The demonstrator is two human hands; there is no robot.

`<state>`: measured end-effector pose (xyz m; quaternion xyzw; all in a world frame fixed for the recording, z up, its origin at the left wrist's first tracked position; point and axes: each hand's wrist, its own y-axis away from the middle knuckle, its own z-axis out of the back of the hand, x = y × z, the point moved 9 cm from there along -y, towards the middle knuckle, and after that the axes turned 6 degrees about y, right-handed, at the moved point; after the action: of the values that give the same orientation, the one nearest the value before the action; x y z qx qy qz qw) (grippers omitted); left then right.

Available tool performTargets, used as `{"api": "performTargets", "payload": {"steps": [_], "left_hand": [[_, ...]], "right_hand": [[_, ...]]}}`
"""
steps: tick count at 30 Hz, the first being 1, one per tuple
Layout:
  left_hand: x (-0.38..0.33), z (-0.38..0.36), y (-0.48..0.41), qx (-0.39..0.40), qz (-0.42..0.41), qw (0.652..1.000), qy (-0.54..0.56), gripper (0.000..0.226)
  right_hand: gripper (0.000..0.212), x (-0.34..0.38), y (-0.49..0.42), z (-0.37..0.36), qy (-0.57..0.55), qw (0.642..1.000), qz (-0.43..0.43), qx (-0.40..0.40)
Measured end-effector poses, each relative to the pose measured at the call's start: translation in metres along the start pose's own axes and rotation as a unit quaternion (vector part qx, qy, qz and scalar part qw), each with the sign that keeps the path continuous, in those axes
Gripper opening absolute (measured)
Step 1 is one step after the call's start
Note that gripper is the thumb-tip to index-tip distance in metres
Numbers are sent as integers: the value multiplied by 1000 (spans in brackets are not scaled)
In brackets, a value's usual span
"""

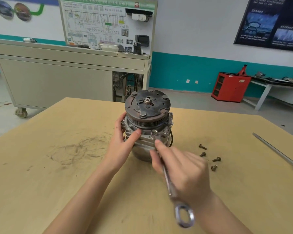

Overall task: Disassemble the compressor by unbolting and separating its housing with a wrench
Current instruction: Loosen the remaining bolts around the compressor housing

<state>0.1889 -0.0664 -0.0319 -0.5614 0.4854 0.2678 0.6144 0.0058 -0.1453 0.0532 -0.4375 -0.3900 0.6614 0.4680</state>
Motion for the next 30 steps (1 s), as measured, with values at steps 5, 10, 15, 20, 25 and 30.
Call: {"api": "performTargets", "payload": {"steps": [5, 10, 15, 20, 25, 30], "left_hand": [[0, 1, 0, -2, 4, 1000, -15, 63], [1, 2, -1, -9, -1, 1000, -10, 61], [1, 2, -1, -7, -8, 1000, -11, 62], [2, 3, 0, -8, 5, 1000, -1, 64], [1, 1, 0, 1, 13, 1000, 7, 67], [0, 1, 1, 1, 22, 1000, 14, 67]], "right_hand": [[25, 14, 3, -11, 77, 997, -2, 23], [11, 27, 1, -14, 89, 995, -16, 44], [14, 22, -2, -17, 74, 994, -61, 47], [19, -4, 11, -15, -76, 990, -110, 39], [19, -73, 25, -48, -464, 833, -243, 178], [28, -110, 6, -89, -593, 676, -356, 254]]}}
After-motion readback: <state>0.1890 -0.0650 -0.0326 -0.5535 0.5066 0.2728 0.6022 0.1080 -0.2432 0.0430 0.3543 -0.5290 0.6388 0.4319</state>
